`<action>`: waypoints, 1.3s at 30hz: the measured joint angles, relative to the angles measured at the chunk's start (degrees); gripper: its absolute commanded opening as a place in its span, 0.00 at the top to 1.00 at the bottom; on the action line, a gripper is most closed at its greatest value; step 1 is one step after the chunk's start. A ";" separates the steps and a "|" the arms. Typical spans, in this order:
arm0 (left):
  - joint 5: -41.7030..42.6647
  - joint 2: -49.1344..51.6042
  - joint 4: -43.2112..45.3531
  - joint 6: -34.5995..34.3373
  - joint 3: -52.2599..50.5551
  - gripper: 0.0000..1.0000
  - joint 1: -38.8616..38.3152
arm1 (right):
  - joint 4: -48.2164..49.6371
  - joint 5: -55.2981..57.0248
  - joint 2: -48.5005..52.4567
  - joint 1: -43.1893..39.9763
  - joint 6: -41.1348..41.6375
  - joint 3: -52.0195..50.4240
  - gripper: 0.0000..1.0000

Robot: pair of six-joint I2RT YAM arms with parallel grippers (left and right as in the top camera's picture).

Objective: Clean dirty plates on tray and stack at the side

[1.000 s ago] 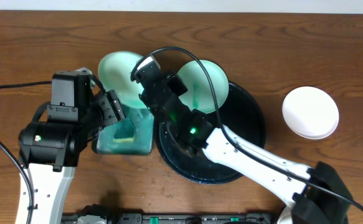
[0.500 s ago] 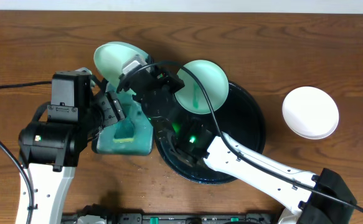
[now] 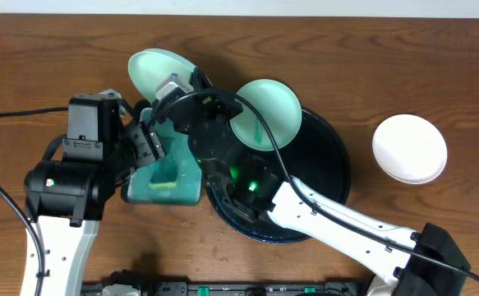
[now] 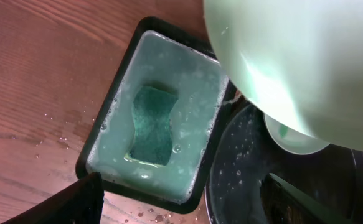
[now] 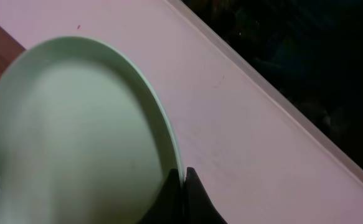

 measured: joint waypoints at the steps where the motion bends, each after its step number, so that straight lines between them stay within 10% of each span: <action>1: 0.00 0.00 0.00 0.00 0.00 0.19 0.00 | 0.04 0.02 0.00 0.00 -0.20 0.00 0.99; 18: 0.00 0.00 0.00 0.00 0.00 0.19 0.00 | -0.72 1.03 0.00 -0.17 1.73 0.00 0.99; 28: 0.00 0.00 0.02 0.00 0.00 0.19 0.00 | -30.10 -21.40 0.90 -15.85 40.59 0.26 0.99; 39: 0.02 0.00 -0.02 0.00 0.00 0.19 0.00 | -42.51 -55.78 -8.48 -37.99 57.09 0.22 0.99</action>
